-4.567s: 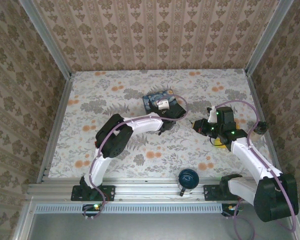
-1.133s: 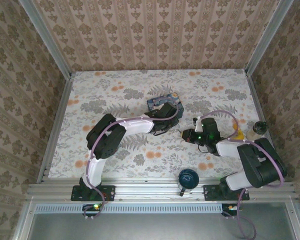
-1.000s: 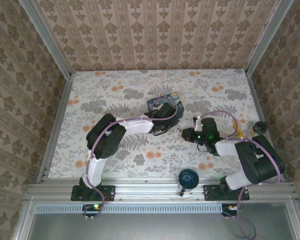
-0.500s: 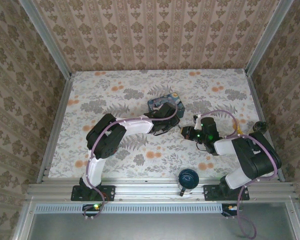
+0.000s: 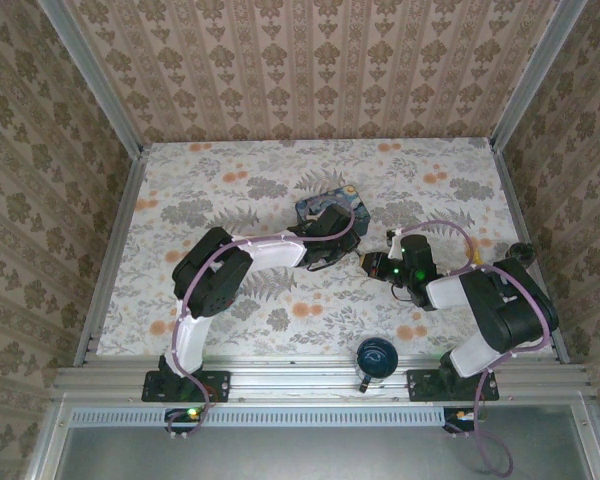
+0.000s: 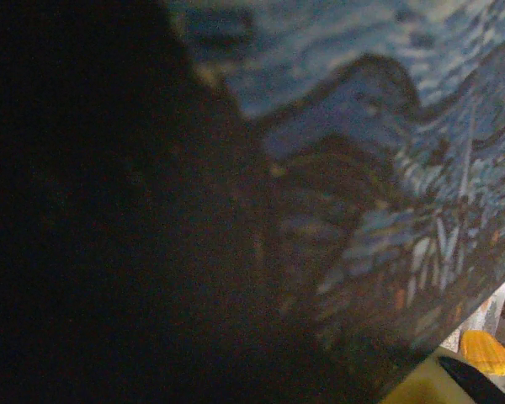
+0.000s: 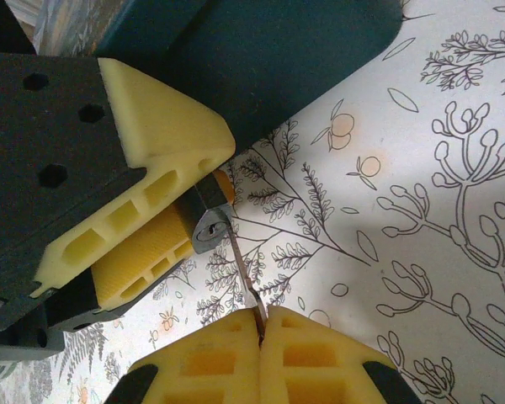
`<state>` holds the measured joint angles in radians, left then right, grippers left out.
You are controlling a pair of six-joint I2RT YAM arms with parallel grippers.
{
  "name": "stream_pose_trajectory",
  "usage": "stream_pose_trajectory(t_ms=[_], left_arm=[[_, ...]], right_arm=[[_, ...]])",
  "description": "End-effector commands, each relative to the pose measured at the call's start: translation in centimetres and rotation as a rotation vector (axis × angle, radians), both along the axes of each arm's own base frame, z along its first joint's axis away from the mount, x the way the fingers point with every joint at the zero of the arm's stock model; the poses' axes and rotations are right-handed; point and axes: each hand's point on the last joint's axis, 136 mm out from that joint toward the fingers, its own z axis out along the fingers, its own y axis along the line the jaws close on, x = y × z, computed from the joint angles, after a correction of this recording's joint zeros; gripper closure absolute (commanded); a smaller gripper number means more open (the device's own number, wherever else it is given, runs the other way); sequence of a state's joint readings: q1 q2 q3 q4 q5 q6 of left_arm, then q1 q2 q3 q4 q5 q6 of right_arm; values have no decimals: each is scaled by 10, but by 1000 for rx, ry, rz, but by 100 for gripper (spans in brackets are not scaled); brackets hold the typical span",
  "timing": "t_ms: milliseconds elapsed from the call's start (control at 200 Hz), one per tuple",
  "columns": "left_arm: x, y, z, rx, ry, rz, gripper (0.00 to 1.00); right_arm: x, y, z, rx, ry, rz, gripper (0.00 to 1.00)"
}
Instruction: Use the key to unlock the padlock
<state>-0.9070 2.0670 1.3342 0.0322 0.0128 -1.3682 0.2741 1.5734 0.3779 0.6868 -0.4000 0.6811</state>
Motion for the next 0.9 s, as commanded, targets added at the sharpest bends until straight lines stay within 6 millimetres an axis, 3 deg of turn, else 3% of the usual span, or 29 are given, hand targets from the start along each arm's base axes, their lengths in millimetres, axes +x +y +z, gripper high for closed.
stream_pose_trajectory(t_ms=[0, 895], left_arm=[[-1, -2, 9, -49, 13, 7, 100], [2, -7, 14, -120, 36, 31, 100]], right_arm=[[7, 5, 11, 24, -47, 8, 100], [-2, -2, 7, -3, -38, -10, 100]])
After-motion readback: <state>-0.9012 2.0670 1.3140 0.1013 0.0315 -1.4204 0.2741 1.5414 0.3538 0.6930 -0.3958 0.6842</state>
